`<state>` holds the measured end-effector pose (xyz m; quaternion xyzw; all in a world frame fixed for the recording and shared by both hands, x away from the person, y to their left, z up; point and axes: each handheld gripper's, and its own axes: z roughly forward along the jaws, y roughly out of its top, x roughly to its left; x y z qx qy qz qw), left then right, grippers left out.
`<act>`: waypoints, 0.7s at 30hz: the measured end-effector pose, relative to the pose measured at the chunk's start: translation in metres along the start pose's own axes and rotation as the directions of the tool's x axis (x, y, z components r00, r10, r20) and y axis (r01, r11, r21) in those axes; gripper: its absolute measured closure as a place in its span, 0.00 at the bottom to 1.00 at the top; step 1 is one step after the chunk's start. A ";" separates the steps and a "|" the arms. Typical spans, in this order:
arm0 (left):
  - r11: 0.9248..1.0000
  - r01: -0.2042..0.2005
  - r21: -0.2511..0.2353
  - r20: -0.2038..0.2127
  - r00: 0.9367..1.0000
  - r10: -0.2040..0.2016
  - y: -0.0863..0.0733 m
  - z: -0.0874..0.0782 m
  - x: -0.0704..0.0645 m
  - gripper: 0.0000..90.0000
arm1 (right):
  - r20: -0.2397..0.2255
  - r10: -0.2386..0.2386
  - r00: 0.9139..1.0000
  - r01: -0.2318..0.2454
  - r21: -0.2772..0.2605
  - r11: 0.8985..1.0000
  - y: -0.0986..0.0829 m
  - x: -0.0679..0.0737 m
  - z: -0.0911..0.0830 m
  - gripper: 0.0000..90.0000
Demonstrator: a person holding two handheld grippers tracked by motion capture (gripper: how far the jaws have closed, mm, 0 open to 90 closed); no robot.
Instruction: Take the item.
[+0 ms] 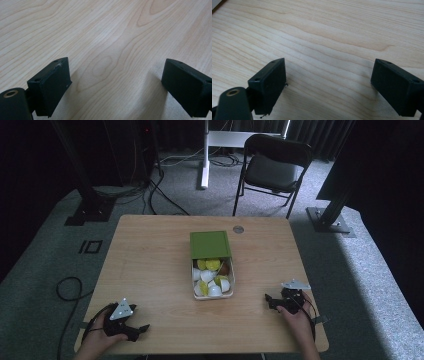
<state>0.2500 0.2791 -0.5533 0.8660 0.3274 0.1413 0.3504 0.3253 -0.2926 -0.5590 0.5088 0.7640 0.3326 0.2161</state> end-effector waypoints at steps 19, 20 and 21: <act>1.000 0.010 0.002 -0.010 1.000 -0.010 0.001 0.000 -0.004 0.10 | -0.001 0.000 1.000 0.000 0.000 1.000 0.000 0.000 0.000 0.14; 1.000 0.011 0.002 -0.011 1.000 -0.011 0.001 0.000 -0.004 0.10 | 0.000 0.000 1.000 0.000 0.001 1.000 0.000 0.000 0.000 0.14; 1.000 0.014 0.000 -0.009 1.000 -0.014 0.001 0.001 -0.004 0.10 | 0.000 0.000 1.000 0.000 0.001 1.000 0.000 0.000 0.000 0.14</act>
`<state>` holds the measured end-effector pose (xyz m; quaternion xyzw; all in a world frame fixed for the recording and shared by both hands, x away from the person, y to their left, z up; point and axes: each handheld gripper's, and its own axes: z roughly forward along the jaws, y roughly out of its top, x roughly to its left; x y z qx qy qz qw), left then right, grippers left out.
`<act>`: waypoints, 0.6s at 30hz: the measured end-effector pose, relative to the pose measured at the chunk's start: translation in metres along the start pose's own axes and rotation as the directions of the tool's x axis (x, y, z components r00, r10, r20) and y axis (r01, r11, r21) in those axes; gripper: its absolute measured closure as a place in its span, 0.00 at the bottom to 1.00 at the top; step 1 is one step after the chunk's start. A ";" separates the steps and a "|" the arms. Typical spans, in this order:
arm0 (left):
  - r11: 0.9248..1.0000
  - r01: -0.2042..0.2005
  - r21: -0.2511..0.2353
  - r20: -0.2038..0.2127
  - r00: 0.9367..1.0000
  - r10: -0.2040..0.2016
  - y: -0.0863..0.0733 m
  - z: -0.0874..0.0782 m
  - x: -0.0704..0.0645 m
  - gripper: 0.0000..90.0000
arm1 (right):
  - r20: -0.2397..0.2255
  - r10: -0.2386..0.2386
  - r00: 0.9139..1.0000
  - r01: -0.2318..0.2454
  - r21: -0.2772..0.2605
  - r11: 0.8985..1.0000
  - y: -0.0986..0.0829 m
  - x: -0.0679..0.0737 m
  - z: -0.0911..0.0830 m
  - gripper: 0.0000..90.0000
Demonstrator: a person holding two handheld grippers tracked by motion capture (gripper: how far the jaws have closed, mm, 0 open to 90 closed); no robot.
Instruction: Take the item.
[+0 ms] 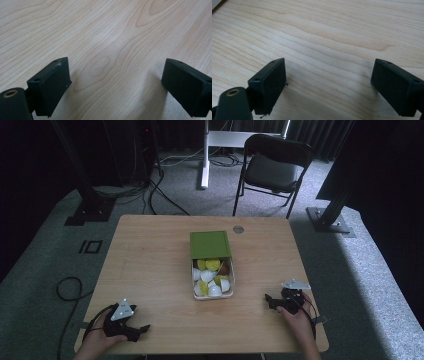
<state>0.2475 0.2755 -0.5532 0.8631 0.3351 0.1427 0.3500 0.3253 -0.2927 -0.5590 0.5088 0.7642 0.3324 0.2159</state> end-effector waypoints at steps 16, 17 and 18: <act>0.999 0.026 -0.026 0.009 1.000 -0.026 0.014 0.006 -0.003 0.10 | 0.000 0.000 1.000 0.000 0.000 1.000 0.000 0.000 0.000 0.14; 0.999 0.023 -0.029 0.012 1.000 -0.023 0.016 0.006 -0.003 0.10 | 0.000 0.000 1.000 0.000 0.000 1.000 0.000 0.000 0.000 0.14; 0.999 0.017 -0.028 0.012 1.000 -0.016 0.018 0.006 -0.004 0.10 | 0.000 0.000 1.000 0.000 0.000 1.000 0.000 0.000 0.000 0.14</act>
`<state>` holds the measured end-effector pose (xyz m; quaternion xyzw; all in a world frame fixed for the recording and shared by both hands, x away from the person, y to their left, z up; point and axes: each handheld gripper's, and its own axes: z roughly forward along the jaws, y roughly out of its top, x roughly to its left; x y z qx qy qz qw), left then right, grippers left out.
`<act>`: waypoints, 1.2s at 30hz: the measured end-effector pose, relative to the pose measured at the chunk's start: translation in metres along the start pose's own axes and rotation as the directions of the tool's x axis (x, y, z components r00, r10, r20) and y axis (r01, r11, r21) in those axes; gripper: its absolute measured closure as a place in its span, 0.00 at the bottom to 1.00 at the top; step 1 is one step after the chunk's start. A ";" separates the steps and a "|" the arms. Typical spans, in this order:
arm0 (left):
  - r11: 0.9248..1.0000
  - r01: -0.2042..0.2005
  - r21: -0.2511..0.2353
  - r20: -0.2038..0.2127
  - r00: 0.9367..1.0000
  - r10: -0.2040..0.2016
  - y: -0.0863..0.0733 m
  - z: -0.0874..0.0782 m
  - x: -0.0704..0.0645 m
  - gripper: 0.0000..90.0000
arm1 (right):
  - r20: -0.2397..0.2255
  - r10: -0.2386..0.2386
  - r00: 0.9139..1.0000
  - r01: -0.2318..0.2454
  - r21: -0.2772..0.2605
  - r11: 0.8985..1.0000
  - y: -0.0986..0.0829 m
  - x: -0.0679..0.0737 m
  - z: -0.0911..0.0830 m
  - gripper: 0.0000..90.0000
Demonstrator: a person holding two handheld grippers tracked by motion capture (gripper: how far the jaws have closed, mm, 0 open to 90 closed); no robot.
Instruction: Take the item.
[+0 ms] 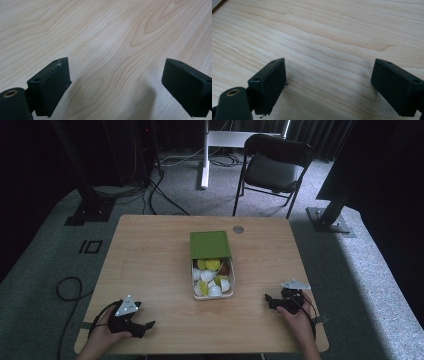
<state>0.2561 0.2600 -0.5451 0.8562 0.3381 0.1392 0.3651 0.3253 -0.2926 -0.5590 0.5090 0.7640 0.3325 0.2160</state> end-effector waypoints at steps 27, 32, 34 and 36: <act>0.989 -0.132 -0.067 0.035 0.990 0.134 0.074 -0.004 -0.014 0.10 | -0.001 -0.002 1.000 0.002 -0.001 1.000 0.000 0.000 0.000 0.14; 0.983 -0.160 -0.091 0.050 0.985 0.165 0.092 -0.003 -0.019 0.10 | -0.001 -0.001 1.000 0.001 0.000 1.000 0.000 0.000 0.000 0.14; 0.981 -0.160 -0.113 0.070 0.983 0.169 0.099 -0.003 -0.022 0.10 | -0.001 -0.001 1.000 0.001 0.000 1.000 0.000 0.000 0.000 0.14; 0.978 -0.167 -0.126 0.087 0.980 0.179 0.105 -0.003 -0.025 0.10 | -0.001 -0.001 1.000 0.001 0.000 1.000 0.000 0.000 0.000 0.14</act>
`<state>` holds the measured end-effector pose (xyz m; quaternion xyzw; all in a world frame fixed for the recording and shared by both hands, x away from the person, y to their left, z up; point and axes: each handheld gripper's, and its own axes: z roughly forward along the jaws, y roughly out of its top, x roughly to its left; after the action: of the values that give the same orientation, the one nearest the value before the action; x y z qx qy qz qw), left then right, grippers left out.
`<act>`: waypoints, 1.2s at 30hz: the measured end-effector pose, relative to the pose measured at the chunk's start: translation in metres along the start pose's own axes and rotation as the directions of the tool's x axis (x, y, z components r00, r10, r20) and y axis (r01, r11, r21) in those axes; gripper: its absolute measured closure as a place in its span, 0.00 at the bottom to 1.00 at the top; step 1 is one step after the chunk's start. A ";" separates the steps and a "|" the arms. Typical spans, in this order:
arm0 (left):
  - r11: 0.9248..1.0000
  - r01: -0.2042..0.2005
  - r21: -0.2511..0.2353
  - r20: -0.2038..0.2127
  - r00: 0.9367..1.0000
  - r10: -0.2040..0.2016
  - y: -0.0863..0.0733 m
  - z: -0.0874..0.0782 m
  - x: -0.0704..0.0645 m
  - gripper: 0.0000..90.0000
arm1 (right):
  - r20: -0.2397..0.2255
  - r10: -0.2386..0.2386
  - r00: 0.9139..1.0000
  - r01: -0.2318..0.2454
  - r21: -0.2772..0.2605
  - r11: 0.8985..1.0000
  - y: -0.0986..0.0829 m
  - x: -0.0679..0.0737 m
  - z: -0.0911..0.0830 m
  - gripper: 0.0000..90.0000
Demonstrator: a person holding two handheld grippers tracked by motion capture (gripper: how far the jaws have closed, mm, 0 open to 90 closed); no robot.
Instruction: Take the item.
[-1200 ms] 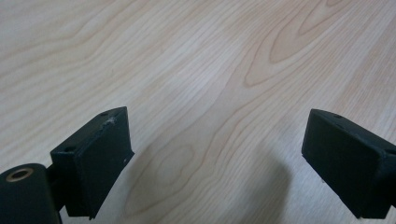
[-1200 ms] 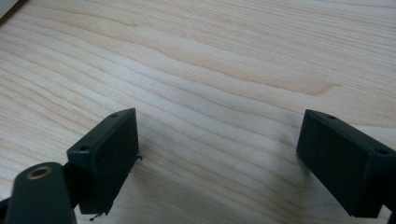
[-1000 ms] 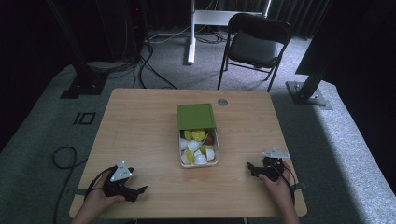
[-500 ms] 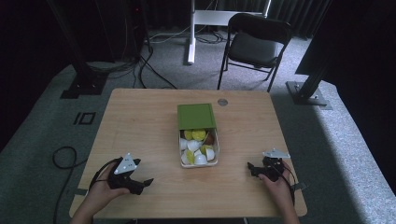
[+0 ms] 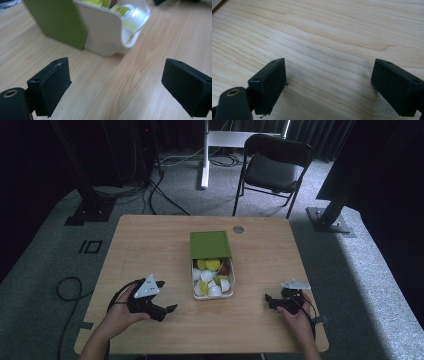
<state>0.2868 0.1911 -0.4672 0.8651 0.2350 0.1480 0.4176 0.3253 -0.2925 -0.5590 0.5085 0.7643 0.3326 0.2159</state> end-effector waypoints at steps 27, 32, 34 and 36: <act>0.989 -0.130 -0.067 0.089 0.987 0.136 0.075 0.041 -0.019 0.10 | 0.000 0.002 1.000 -0.002 0.001 1.000 0.000 0.000 0.000 0.14; 0.987 -0.150 -0.052 0.113 0.981 0.155 0.081 0.056 -0.025 0.10 | 0.000 0.002 1.000 -0.002 0.001 1.000 0.000 0.000 0.000 0.14; 0.987 -0.151 -0.049 0.126 0.980 0.156 0.083 0.062 -0.026 0.10 | 0.000 0.002 1.000 -0.002 0.001 1.000 0.000 0.000 0.000 0.14; 0.987 -0.156 -0.047 0.140 0.977 0.161 0.084 0.068 -0.028 0.10 | 0.000 0.001 1.000 -0.001 0.001 1.000 0.000 0.000 0.000 0.14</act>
<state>0.3172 0.0861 -0.4430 0.8818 0.1321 0.1224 0.4359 0.3252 -0.2924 -0.5589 0.5091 0.7641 0.3324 0.2156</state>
